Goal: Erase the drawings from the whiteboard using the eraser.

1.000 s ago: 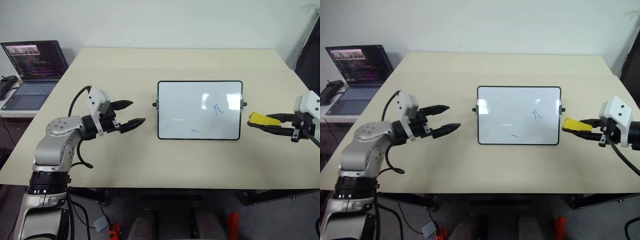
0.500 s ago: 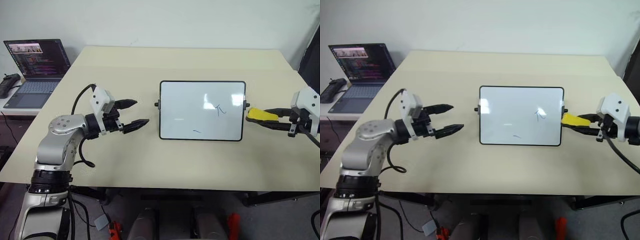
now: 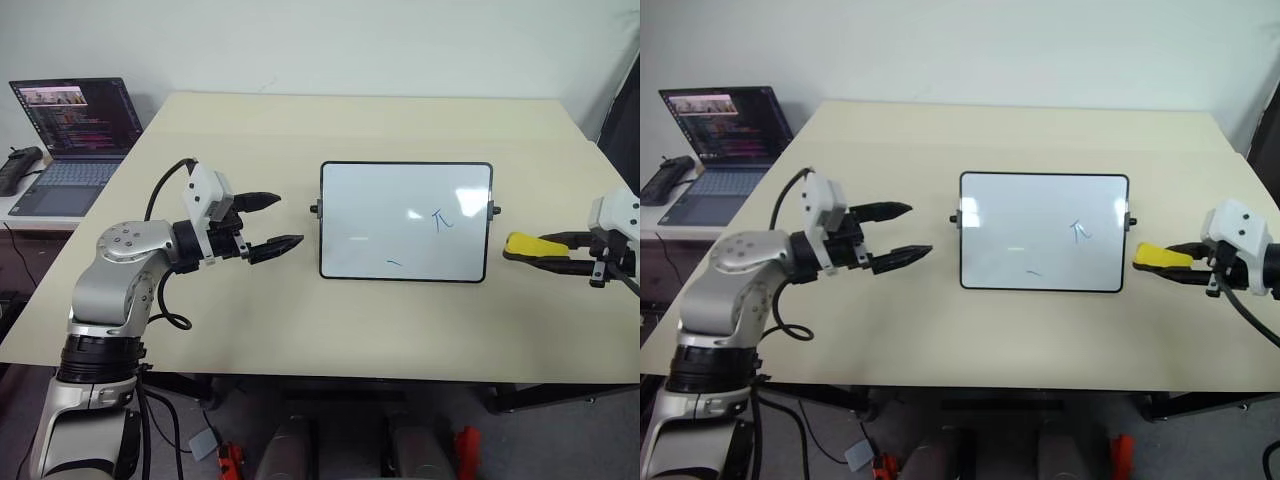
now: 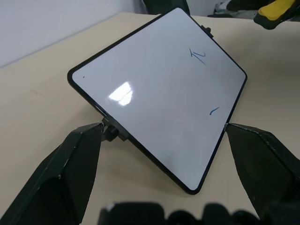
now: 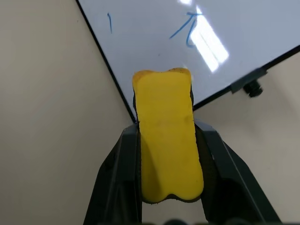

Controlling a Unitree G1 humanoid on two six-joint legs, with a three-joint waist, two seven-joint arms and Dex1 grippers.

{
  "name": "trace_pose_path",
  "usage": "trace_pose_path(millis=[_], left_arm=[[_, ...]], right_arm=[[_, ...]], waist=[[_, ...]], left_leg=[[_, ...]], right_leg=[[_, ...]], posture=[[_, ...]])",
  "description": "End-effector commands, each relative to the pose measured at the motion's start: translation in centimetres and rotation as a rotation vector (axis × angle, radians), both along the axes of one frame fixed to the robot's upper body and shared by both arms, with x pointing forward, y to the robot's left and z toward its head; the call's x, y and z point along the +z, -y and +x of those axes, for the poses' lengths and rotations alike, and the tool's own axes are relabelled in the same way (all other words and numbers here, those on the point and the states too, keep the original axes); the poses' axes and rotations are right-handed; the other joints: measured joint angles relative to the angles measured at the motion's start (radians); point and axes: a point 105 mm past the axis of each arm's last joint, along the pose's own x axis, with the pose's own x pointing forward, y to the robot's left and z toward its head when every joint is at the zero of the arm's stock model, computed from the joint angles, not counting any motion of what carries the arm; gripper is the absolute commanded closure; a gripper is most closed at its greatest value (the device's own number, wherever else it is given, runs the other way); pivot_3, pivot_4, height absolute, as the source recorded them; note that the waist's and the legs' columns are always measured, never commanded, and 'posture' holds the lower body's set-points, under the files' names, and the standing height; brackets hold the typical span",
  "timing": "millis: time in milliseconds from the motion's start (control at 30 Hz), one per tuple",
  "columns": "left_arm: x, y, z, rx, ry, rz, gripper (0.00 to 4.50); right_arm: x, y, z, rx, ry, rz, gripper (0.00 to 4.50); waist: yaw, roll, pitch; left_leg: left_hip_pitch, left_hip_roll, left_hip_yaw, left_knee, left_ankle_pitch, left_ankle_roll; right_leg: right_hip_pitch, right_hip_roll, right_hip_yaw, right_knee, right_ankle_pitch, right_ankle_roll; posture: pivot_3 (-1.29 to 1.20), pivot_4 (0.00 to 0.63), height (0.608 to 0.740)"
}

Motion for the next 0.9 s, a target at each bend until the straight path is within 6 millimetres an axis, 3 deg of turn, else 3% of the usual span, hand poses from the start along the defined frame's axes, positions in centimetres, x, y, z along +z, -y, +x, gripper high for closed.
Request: trace_pose_path(millis=[33, 200, 333, 433, 500, 667, 900], left_arm=[[1.4, 0.3, -0.2, -0.021, 0.052, 0.012, 0.00], [1.6, 0.4, -0.2, -0.030, 0.059, 0.013, 0.00], [1.5, 0.5, -0.2, -0.032, 0.057, 0.012, 0.00], [1.3, 0.5, -0.2, -0.034, 0.051, 0.008, 0.00], [0.9, 0.5, -0.2, -0.032, 0.039, 0.006, 0.00], [0.1, 0.5, -0.2, -0.030, 0.004, -0.001, 0.00], [-1.1, 0.3, -0.3, -0.029, -0.031, 0.034, 0.00]], right_arm=[[1.8, 0.0, -0.2, 0.005, 0.056, -0.013, 3.37], [2.1, -0.2, -0.1, 0.015, 0.076, -0.012, 3.37], [3.6, -1.3, 0.6, 0.036, 0.158, 0.057, 3.37], [4.4, -3.7, 1.1, 0.103, 0.217, 0.165, 3.37], [4.4, -6.5, 1.8, 0.150, 0.266, 0.261, 3.37], [1.1, -13.0, 2.9, 0.206, 0.297, 0.407, 3.37], [-2.8, -16.0, 5.0, 0.162, 0.339, 0.436, 3.37]], waist=[[-0.001, 0.000, 0.000], [0.001, 0.000, 0.000], [-0.001, 0.000, 0.000], [-0.002, 0.000, 0.000], [-0.003, -0.001, 0.000], [-0.001, -0.001, -0.001], [0.003, -0.002, -0.001]], left_leg=[[0.000, 0.000, 0.000, 0.000, 0.000, 0.000], [0.000, 0.000, 0.000, 0.000, 0.000, 0.000], [0.000, 0.000, 0.000, 0.001, 0.000, 0.000], [0.000, 0.000, 0.000, 0.001, 0.000, 0.000], [0.000, 0.000, 0.000, 0.001, 0.000, 0.000], [0.000, 0.000, -0.001, 0.001, 0.000, 0.000], [0.000, -0.001, -0.002, 0.001, 0.000, 0.000]], right_leg=[[0.000, 0.000, 0.000, 0.000, 0.000, 0.000], [0.000, 0.000, 0.000, 0.000, 0.000, 0.000], [0.000, 0.000, 0.000, 0.001, 0.000, 0.000], [0.000, 0.000, 0.000, 0.001, 0.000, 0.000], [0.000, 0.000, 0.000, 0.001, 0.000, 0.000], [0.000, 0.001, 0.000, 0.003, 0.000, 0.000], [0.000, 0.000, 0.000, 0.003, 0.000, 0.000]], posture=[[0.00, 0.150, 0.740], [0.00, 0.150, 0.740], [0.00, 0.150, 0.740], [0.00, 0.150, 0.740], [0.00, 0.150, 0.740], [0.00, 0.150, 0.740], [0.00, 0.150, 0.740]])
